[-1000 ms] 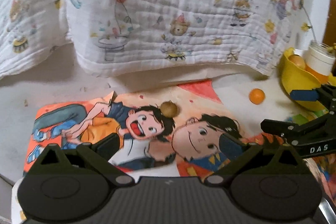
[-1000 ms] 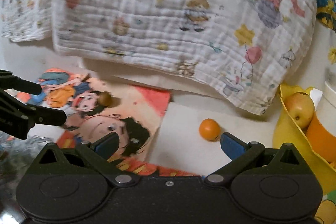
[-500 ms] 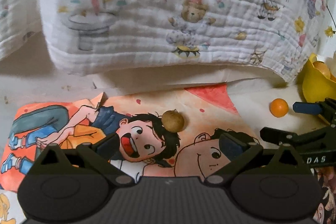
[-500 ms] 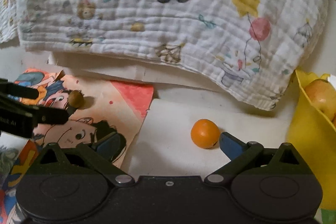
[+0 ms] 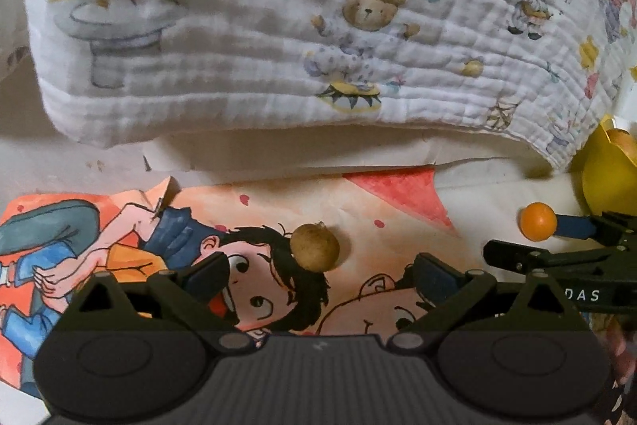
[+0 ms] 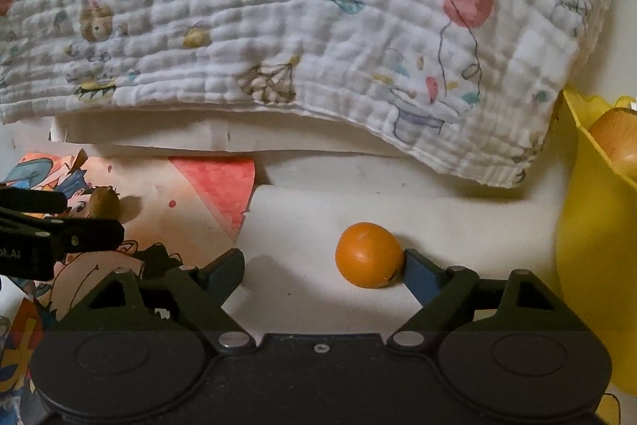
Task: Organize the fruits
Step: 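Move right tool to the small orange while left tool approaches the small brown round fruit, then close right gripper on the small orange while left gripper closes on the small brown fruit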
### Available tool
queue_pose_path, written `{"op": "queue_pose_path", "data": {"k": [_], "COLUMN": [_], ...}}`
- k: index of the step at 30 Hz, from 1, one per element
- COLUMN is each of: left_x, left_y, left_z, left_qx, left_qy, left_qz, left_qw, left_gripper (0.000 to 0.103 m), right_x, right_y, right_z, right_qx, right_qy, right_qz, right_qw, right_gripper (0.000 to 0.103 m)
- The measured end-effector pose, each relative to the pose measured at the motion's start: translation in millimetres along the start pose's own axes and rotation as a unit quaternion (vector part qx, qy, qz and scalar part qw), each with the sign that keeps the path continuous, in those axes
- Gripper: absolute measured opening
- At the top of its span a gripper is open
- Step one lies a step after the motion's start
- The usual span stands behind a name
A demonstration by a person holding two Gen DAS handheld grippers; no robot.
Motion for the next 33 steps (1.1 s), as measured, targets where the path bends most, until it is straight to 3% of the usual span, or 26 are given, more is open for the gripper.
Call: {"op": "queue_pose_path", "data": {"k": [4,14,21,30,33], "left_x": [7,6,5,5,4], "left_y": [-5,-5,-3,0,0], "left_z": [2,0,-6,-4,-1], "left_qx": [-0.005,-0.025,-0.023,-0.003,0.006], "left_qy": [-0.001,-0.016,-0.02,-0.014,-0.02], "left_qz": [-0.007,0.007,0.01,0.013,0.014], "left_qw": [1.0,0.9995,0.9995,0.9998,0.9997], "left_gripper": [0.097,0.088,0.079,0.057,0.045], "right_x": [3,5,2,-5,-11], "right_y": [0,2,-1,-3,-6], "right_z": [1,-12,-21,-26,-26], "right_qx": [0.0,-0.016,-0.02,-0.012,-0.015], "right_qy": [-0.001,0.02,0.033,0.038,0.04], "right_qz": [0.003,0.014,0.017,0.016,0.016], "right_qw": [1.0,1.0,0.999,0.999,0.999], "right_gripper": [0.082,0.059,0.053,0.051,0.051]}}
Point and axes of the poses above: each gripper's, at about its wrist camera, not at the fingertips, and x roughly the way its jaws point, z to its right, y to its top, the point moved 6 cm from there along x, roughly the way its jaws point, and after that the axes turned 15 degrees about z, right-handed, at the moved point
